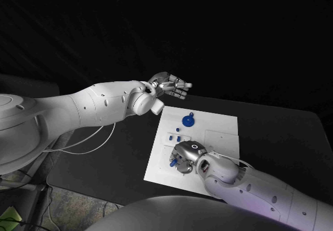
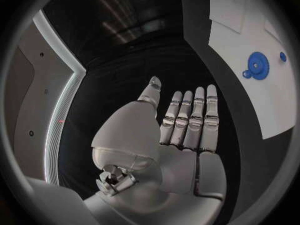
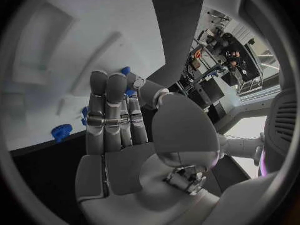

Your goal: Assemble the parts on the task board

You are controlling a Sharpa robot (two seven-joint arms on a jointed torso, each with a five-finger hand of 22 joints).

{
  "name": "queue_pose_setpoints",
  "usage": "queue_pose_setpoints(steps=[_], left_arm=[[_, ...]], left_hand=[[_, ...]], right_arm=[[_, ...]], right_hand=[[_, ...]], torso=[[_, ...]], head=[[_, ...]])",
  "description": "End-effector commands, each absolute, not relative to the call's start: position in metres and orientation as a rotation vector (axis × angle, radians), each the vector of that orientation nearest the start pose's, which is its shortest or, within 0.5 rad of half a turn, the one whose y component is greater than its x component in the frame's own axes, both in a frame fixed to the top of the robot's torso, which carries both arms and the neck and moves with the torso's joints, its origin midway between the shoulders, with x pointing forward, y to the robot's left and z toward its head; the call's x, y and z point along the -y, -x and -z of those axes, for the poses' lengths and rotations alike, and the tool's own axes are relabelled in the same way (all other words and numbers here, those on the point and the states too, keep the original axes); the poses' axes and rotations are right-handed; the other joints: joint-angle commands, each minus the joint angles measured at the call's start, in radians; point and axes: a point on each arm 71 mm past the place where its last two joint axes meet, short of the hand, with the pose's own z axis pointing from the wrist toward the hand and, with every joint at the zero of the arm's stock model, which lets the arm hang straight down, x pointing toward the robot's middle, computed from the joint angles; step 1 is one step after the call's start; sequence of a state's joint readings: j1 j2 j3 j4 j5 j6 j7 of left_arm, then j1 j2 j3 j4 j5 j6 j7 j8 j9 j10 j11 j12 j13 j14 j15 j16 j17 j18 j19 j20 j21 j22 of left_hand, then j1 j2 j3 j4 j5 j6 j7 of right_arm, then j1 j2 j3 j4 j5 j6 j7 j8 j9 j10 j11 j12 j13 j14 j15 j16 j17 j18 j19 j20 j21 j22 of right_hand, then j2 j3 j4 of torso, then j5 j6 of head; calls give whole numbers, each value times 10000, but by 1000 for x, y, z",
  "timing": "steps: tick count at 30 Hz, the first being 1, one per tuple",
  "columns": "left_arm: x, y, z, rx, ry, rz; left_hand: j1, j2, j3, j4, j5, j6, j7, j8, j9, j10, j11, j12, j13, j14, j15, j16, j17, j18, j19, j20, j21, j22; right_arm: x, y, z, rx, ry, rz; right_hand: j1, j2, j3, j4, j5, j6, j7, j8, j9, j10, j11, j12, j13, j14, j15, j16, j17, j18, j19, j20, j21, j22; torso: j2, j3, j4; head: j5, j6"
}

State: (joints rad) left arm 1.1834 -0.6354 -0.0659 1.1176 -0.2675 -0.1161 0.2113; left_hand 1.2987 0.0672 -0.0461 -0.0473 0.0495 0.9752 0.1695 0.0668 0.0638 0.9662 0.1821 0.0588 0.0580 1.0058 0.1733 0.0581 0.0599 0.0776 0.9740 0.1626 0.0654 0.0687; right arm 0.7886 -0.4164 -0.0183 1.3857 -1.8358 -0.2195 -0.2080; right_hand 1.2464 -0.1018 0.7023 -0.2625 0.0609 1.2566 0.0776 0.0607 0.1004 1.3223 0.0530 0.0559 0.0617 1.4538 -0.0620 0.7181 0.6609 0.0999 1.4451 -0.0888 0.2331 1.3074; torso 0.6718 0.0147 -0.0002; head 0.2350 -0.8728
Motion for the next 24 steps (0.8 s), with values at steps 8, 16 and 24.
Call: queue_pose_setpoints(steps=[8, 16, 24], left_arm=[[-210, -544, 229, -17244, 9127, 13337], [-209, -544, 229, -17242, 9125, 13334], [-209, -544, 229, -17244, 9127, 13330]], left_hand=[[59, 35, -25, -54, -20, -13, -50, -18, 2, 2, -28, 14, 3, -13, 3, 41, 13, 141, -34, -4, 14, -14], [59, 35, -25, -54, -20, -13, -50, -18, 2, 2, -28, 14, 3, -13, 3, 41, 13, 141, -34, -4, 14, -14], [59, 35, -25, -54, -20, -13, -50, -18, 2, 2, -28, 14, 3, -13, 3, 41, 13, 141, -34, -4, 14, -14]], right_arm=[[13, -362, 363, -19295, 5541, -7475], [4, -357, 360, -19119, 5557, -7831], [2, -355, 360, -19203, 5515, -8006]], right_hand=[[-64, 64, 50, -22, 94, 57, 36, 32, 6, 297, -245, 66, 8, -43, -30, -14, 15, 151, -87, 9, 47, 204], [-104, 47, 63, -12, 77, 16, 52, 25, -10, 256, -233, 62, 6, -61, -21, -37, 0, 150, -108, 16, 43, 189], [-201, -20, -310, 63, 315, -174, 106, 25, -73, 33, -188, 60, 2, -76, 23, -50, -22, 142, -140, 62, -25, 156]], torso=[[-1, -7, 3], [0, -9, 13], [-3, -11, 1]], head=[[-24, 2], [-34, 2], [-30, 2]])
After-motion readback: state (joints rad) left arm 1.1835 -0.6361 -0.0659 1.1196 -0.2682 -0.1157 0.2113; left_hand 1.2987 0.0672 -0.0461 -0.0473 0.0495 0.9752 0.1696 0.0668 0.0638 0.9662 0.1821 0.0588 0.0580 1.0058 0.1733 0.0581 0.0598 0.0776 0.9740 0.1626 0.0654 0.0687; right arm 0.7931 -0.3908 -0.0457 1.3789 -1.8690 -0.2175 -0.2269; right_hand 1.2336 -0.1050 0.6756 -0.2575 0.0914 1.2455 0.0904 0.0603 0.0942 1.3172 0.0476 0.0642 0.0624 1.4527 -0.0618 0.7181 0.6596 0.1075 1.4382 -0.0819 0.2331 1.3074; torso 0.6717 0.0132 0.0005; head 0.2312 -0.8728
